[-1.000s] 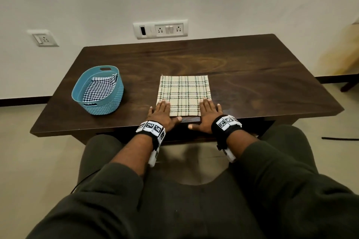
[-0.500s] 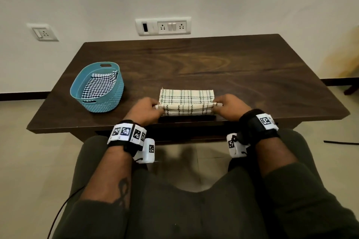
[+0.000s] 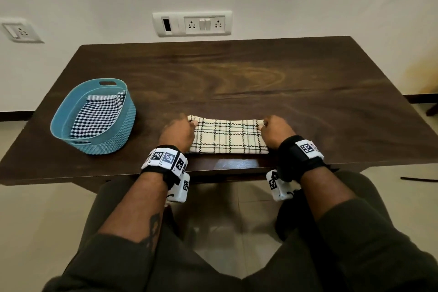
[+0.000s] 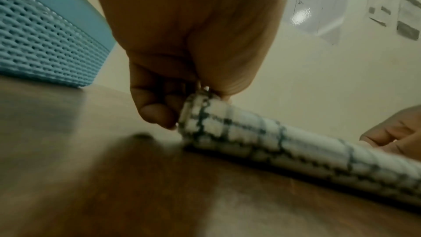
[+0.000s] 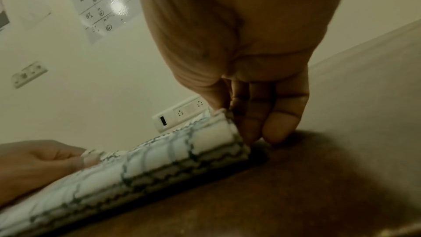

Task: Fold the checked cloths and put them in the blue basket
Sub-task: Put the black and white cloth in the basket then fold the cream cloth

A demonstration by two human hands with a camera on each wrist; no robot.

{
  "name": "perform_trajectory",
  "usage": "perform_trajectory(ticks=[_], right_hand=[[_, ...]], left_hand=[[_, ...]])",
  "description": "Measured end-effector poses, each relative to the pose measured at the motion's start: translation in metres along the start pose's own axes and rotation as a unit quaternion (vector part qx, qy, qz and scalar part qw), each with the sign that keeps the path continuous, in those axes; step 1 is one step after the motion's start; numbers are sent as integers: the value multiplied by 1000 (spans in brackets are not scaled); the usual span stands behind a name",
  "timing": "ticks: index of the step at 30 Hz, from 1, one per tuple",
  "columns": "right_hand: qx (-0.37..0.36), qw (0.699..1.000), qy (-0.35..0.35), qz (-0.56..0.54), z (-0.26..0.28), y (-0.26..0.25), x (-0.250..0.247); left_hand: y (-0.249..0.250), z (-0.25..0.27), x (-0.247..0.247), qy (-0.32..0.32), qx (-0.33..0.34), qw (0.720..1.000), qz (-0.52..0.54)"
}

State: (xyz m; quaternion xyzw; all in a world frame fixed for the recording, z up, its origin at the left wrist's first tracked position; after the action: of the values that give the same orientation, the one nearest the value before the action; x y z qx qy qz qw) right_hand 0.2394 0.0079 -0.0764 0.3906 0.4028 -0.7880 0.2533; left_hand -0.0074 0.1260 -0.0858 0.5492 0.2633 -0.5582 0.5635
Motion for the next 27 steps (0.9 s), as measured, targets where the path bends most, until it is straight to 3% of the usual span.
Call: perform_trajectory(ticks=[10, 18, 21, 24, 25, 27], right_hand=[[22, 996, 25, 86, 3, -6, 7], [44, 996, 48, 68, 14, -7, 5], [29, 993, 95, 67, 18, -11, 0], [-62, 977, 160, 124, 26, -31, 4], [-102, 976, 140, 135, 27, -39, 13], [-152, 978, 31, 142, 26, -48, 41]], left_hand=[[16, -1, 9, 74, -10, 995, -68], [17, 9, 5, 91, -47, 993, -56], [15, 18, -5, 132, -51, 989, -46], [29, 32, -9, 202, 63, 968, -131], [37, 37, -3, 203, 120, 960, -150], [50, 43, 17, 139, 213, 953, -164]])
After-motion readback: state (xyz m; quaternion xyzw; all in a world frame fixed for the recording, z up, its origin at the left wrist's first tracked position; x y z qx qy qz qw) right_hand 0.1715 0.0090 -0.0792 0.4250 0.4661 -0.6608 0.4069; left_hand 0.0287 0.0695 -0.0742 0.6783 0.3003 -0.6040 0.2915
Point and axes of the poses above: each hand's wrist, its own z-axis away from the middle knuckle, its own x-axis out of the palm, y = z × x, the point moved 4 cm from there along -z, towards the middle knuckle, and after that the axes turned 7 degrees about -y, right-handed, at the moved point
